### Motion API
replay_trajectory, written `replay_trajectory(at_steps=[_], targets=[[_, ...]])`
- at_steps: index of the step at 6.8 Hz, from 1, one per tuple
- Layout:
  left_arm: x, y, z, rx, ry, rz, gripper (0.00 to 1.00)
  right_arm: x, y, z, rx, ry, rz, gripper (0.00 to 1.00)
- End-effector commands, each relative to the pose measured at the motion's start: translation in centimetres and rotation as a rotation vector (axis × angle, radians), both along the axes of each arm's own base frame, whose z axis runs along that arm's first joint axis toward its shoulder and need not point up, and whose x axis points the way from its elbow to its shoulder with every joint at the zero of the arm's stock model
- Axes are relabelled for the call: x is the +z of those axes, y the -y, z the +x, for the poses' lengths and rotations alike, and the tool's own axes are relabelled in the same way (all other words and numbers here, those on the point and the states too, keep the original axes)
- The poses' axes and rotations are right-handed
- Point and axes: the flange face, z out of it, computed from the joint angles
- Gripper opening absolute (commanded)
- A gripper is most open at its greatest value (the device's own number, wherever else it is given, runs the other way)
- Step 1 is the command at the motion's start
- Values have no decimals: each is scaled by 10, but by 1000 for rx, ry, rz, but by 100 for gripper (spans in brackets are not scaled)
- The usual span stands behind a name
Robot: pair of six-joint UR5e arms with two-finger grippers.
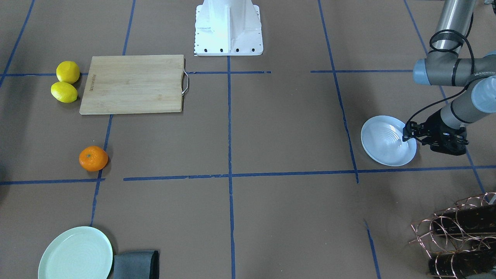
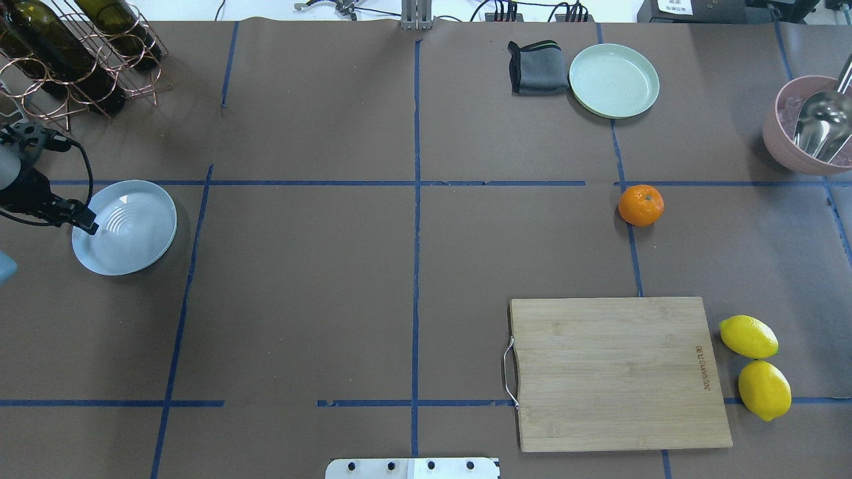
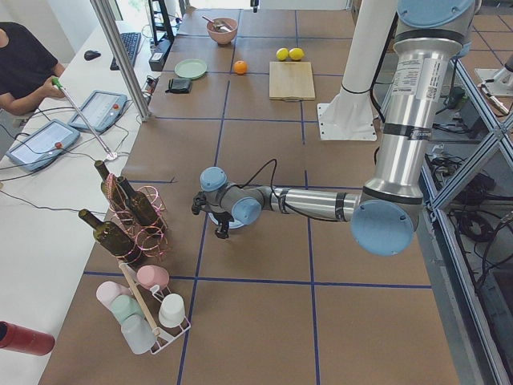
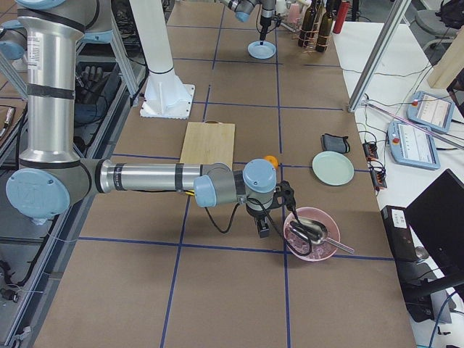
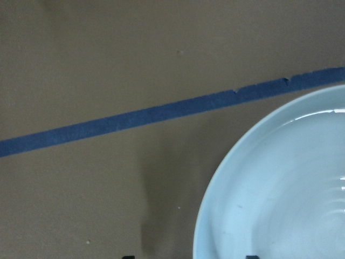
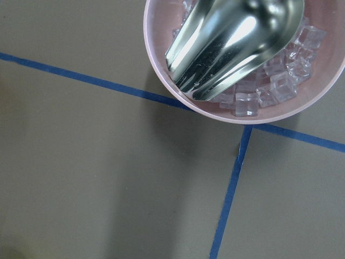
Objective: Pick orange to plate
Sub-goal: 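Lower the left gripper to the white plate rim and grasp it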
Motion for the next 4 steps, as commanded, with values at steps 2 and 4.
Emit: replay_trajectory(at_steps=[2,4], targets=[[-3,-2,3,11,-9,4,0,-1,0,0,-1,0,2,100],[-53,-5,6,34,-101,46,0,-6,1,-1,1,3,8,100]])
